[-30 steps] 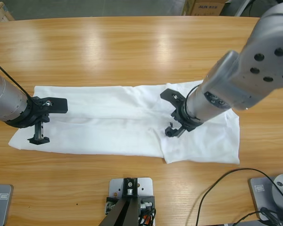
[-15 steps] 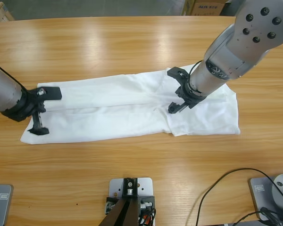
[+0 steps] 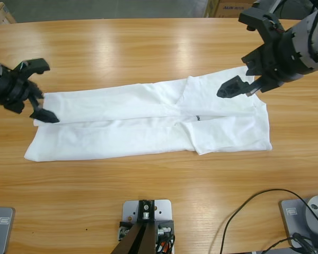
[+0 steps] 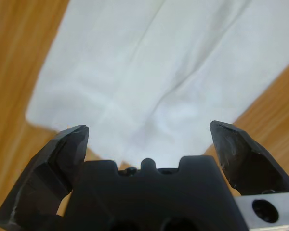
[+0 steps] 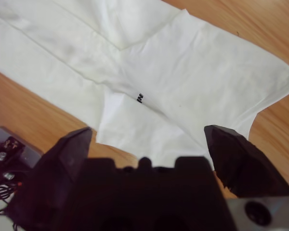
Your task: Fold clothes
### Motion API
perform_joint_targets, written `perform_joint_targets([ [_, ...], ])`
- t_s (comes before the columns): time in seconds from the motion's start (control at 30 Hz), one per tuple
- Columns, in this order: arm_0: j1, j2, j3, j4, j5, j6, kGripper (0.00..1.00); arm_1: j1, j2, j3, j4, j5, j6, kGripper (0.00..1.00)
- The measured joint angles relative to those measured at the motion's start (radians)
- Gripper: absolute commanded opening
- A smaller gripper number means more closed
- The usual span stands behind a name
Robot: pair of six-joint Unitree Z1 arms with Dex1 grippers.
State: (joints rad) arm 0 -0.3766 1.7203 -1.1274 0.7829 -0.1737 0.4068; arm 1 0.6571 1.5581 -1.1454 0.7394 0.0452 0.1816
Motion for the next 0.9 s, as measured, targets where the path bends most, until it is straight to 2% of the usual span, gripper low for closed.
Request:
perform_joint_targets([
  [0.03, -0.002, 0.025, -0.036, 0.024, -0.016, 0.017, 0.942, 0.000, -0.001, 0.008, 0.001, 0.001, 0.000, 0.959],
  [0.13, -0.003, 0.104, -0.123, 0.080, -0.032, 0.037, 0.743, -0.002, -0.003, 0.037, 0.001, 0.002, 0.000, 0.959],
  [0.47, 0.003, 0.243, -0.330, 0.289, -0.034, 0.049, 0.738, -0.006, 0.000, 0.086, -0.043, 0.009, 0.000, 0.959],
  [0.77, -0.001, 0.302, -0.405, 0.348, -0.055, 0.049, 0.729, -0.008, 0.043, 0.087, -0.072, 0.010, 0.000, 0.957],
  [0.9, -0.018, 0.305, -0.396, 0.360, -0.055, 0.049, 0.729, -0.009, 0.053, 0.093, -0.075, 0.010, 0.000, 0.954],
])
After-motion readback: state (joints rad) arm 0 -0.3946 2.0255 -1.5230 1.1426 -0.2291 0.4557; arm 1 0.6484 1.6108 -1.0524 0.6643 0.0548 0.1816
